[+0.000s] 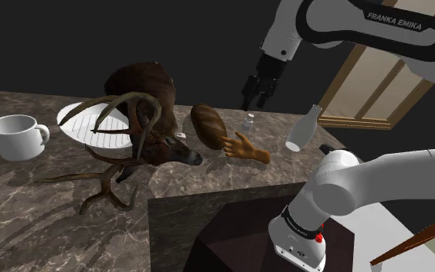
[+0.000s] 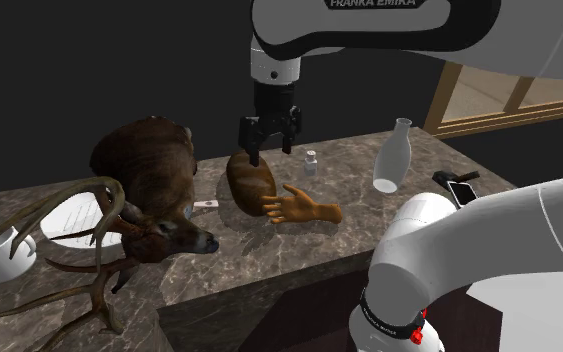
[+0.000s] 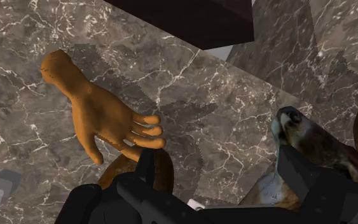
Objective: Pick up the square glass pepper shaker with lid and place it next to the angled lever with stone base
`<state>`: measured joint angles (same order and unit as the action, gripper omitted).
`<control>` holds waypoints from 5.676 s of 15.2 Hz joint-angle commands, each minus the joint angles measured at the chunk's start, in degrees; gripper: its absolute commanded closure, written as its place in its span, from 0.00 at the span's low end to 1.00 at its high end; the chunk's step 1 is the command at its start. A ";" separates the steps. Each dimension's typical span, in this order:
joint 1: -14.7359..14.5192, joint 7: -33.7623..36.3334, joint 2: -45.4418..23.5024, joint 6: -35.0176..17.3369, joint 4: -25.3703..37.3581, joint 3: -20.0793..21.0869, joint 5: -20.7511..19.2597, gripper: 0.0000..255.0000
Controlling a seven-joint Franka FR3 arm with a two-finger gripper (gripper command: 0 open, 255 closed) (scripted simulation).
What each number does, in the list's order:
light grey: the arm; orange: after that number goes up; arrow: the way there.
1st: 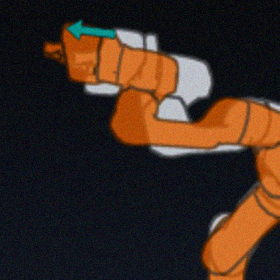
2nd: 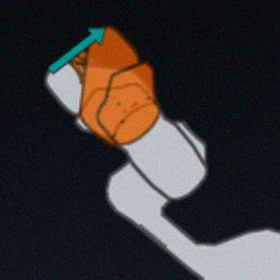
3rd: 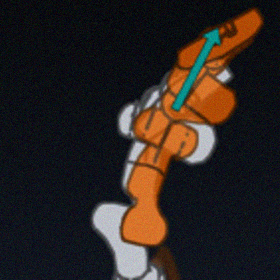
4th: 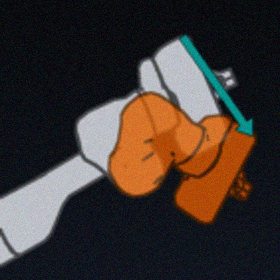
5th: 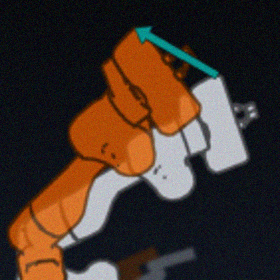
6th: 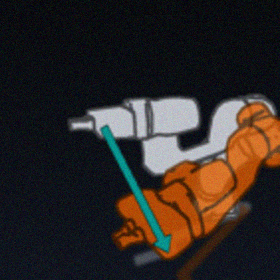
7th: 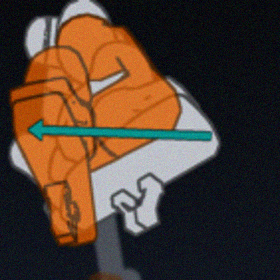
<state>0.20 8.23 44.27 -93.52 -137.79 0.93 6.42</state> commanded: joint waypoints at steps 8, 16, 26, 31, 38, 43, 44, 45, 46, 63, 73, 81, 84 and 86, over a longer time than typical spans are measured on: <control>3.51 -7.74 -4.01 -8.03 -3.75 -6.09 -6.01 0.00; 7.13 -16.06 -12.73 -18.23 -4.03 -13.33 -11.56 0.00; 9.80 -26.81 -28.55 -30.43 1.87 -22.32 -13.53 0.00; 10.69 -33.24 -37.95 -35.34 7.31 -26.27 -11.01 0.00; 10.85 -35.15 -42.10 -40.43 6.18 -26.94 -8.99 0.00; 10.86 -35.52 -43.00 -41.64 5.79 -27.00 -8.48 0.00; 10.86 -35.52 -43.00 -41.64 5.79 -27.00 -8.48 0.00; 10.86 -35.52 -43.00 -41.64 5.79 -27.00 -8.48 0.00; 10.86 -35.52 -43.00 -41.64 5.79 -27.00 -8.48 0.00; 10.84 -34.48 -40.17 -36.93 7.92 -26.77 -9.97 1.00; 10.82 -33.42 -36.57 -29.09 12.43 -26.18 -11.45 1.00; 10.73 -33.01 -34.70 -22.87 16.89 -25.68 -12.01 1.00; 10.69 -32.94 -34.22 -20.56 18.76 -25.51 -12.11 1.00; 10.65 -32.92 -33.97 -19.02 20.07 -25.41 -12.15 1.00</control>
<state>10.93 -24.77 10.36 -113.34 -118.56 -24.58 -5.79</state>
